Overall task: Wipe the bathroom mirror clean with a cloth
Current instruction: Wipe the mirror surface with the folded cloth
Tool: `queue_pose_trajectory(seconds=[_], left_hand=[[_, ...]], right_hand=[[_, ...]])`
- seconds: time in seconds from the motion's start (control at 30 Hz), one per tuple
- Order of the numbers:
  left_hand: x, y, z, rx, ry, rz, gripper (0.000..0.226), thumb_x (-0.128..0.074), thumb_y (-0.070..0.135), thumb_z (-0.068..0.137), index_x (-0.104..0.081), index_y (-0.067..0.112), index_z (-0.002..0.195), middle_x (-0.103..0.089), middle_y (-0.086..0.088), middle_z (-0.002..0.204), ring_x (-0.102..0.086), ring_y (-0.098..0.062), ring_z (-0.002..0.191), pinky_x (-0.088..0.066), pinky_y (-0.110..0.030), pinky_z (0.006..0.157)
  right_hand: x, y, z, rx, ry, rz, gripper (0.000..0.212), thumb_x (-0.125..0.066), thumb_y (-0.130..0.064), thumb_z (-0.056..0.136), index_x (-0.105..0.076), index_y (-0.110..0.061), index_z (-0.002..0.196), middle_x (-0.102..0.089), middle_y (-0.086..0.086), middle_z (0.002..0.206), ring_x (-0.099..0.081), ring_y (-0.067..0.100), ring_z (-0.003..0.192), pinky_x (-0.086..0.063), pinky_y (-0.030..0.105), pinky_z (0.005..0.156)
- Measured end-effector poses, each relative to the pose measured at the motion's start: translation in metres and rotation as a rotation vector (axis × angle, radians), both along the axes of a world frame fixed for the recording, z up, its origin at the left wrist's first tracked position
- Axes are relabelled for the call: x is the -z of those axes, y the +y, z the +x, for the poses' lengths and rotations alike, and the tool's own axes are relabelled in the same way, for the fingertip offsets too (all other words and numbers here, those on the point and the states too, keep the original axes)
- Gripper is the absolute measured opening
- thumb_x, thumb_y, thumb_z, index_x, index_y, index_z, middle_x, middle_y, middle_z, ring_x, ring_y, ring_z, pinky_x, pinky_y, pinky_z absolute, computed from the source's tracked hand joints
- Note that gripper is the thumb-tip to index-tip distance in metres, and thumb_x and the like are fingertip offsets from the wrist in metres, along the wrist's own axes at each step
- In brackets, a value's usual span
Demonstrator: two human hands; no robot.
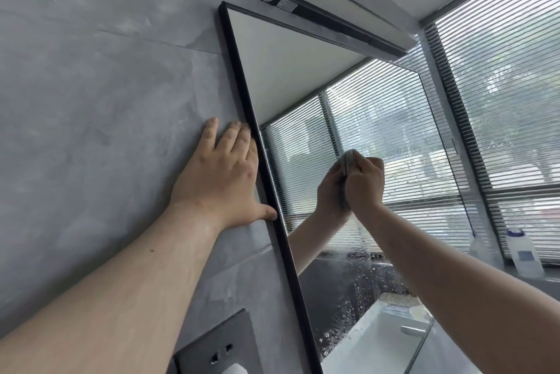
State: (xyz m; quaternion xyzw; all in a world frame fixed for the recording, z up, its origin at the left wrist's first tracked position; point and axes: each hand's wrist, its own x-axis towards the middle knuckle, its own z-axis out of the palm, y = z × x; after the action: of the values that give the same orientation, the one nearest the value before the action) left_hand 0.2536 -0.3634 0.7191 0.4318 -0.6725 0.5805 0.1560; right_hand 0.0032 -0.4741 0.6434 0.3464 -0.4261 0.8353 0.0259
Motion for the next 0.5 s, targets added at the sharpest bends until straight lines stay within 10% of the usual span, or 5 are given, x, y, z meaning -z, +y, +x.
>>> queue_pose_trajectory(seconds=[0.27, 0.5], left_hand=[[0.001, -0.002, 0.001, 0.0, 0.01, -0.023, 0.134, -0.032, 0.098, 0.062, -0.014, 0.003, 0.155, -0.013, -0.014, 0.164, -0.006, -0.027, 0.152, 0.001, -0.052, 0.122], [0.003, -0.002, 0.0, 0.007, 0.017, -0.034, 0.133, -0.03, 0.098, 0.06, -0.019, 0.004, 0.154, -0.017, -0.012, 0.163, -0.01, -0.025, 0.152, -0.002, -0.05, 0.122]], right_hand=[[0.011, 0.022, 0.038, -0.027, 0.208, -0.191, 0.02, -0.055, -0.011, 0.1, -0.069, -0.013, 0.086, -0.051, 0.002, 0.093, -0.052, 0.013, 0.083, -0.042, 0.014, 0.072], [0.083, 0.047, 0.098, 0.06, 0.7, -0.286, 0.034, -0.056, -0.016, 0.095, -0.066, -0.022, 0.127, -0.05, -0.004, 0.11, -0.058, 0.026, 0.095, -0.052, 0.043, 0.08]])
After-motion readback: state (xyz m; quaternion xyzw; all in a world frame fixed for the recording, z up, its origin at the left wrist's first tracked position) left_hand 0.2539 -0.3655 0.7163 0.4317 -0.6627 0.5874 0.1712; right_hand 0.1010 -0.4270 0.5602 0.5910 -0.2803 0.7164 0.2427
